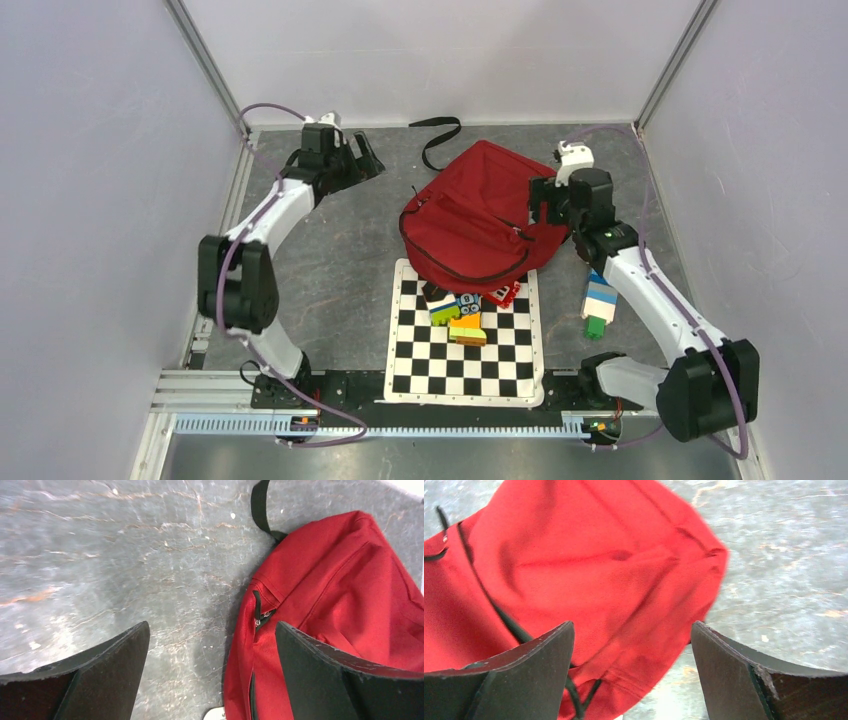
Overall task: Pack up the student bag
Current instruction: Reset both arms
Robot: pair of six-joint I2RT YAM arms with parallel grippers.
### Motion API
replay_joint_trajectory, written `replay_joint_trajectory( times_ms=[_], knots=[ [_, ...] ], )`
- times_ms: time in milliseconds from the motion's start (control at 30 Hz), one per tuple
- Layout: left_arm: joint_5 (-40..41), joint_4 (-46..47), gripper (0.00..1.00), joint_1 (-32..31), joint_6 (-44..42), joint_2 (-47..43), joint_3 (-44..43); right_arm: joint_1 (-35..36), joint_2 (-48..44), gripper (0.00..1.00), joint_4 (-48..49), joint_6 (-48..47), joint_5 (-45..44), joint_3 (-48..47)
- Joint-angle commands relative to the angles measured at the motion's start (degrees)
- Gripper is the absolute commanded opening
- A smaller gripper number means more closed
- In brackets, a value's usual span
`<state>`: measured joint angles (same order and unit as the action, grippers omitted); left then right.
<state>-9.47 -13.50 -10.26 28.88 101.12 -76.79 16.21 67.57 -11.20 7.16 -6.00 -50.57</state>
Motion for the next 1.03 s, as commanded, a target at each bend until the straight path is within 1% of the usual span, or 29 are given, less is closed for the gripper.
replay_joint_trajectory(
  times_ms=[0,67,167,300,400,500,633,1000],
  knots=[
    [10.1,2.64,1.0,-0.02,-4.29,-13.05,5.17,-4.44,-5.32,0.91,2.5,-4.07,-2.66,-2.08],
    [14.38,1.3,1.0,-0.02,-5.71,-17.8,6.62,-6.62,-7.66,0.91,2.88,-5.24,-3.83,-1.44],
    [19.2,-2.12,1.0,-0.02,-8.2,-23.72,7.52,-9.14,-12.85,0.92,7.01,-6.66,-4.42,2.04],
    [21.02,-2.96,1.0,-0.02,-10.85,-32.86,11.88,-10.16,-19.85,0.92,14.0,-9.84,-6.3,8.28],
    [22.0,-2.72,1.0,-0.02,-10.41,-38.22,16.04,-10.19,-24.02,0.92,18.29,-10.01,-7.08,13.87],
    [22.57,-2.22,1.0,-0.02,-9.32,-42.06,19.56,-10.15,-26.7,0.92,20.15,-8.75,-7.98,17.9],
    [23.09,-2.04,1.0,-0.02,-8.98,-44.57,21.32,-10.15,-28.05,0.92,21.3,-7.63,-8.37,19.67],
    [23.05,-2.47,1.0,-0.02,-9.9,-46.89,22.01,-10.13,-28.55,0.92,21.7,-7.5,-9.1,20.34]
  ],
)
